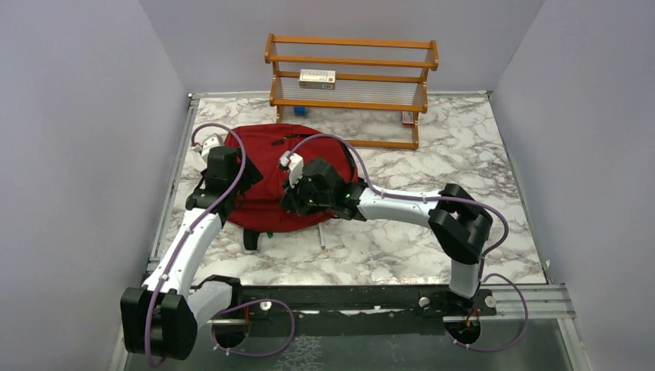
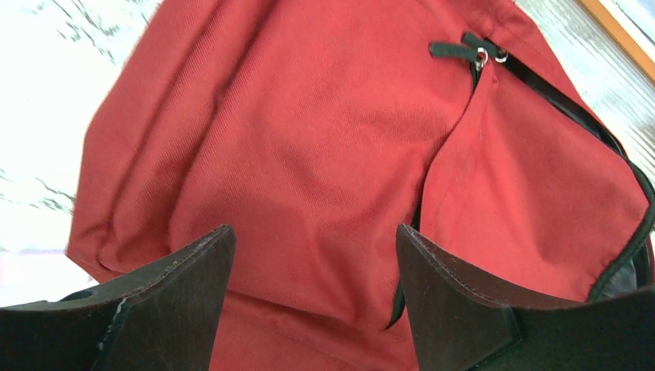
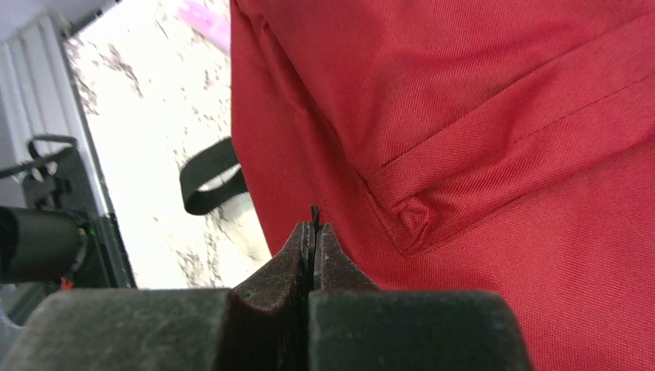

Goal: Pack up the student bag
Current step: Unzip the student bag at the center of the board.

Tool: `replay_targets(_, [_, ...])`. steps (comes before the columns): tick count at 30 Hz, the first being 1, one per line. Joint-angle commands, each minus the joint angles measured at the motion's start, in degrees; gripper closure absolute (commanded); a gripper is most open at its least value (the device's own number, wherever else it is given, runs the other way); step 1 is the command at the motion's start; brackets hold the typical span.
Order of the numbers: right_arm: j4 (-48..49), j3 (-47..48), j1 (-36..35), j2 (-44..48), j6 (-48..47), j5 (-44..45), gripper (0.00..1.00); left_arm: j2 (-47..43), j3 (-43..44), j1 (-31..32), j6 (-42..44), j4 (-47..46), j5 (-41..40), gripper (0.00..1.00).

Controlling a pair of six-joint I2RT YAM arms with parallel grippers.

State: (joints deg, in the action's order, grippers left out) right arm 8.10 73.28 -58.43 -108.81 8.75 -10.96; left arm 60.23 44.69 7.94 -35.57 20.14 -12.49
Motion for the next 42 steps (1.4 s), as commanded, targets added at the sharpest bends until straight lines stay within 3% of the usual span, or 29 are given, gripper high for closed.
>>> replay_targets(1, [5.4,-0.5,0.4,3.7,3.4,-0.3,0.99,-2.8,-2.6,-0.3,-6.7,2.8,7.1,0.23])
replay_targets(14, [11.0,1.3,5.2,3.7,8.8,-10.2,1.00,-7.6,-7.2,-0.3,-19.4,7.1,17.8,0.23])
replay_targets(20, [11.6,0.5,5.3,4.1,8.2,-9.8,1.00,-6.8,-5.2,0.5,-25.5,14.3,15.9,0.24])
replay_targets(27, [12.8,-0.2,5.2,4.0,7.8,-12.4,0.99,-5.9,-5.7,1.6,-27.9,12.8,15.7,0.35])
replay_targets(36, [13.6,-2.0,5.2,4.3,6.1,-20.4,1.00,-4.6,-7.0,1.6,-27.2,8.8,13.9,0.61])
replay_targets(42, [12.6,-7.2,5.7,8.4,5.1,-17.7,1.00,-5.2,-7.5,1.6,-26.3,9.0,11.0,0.96])
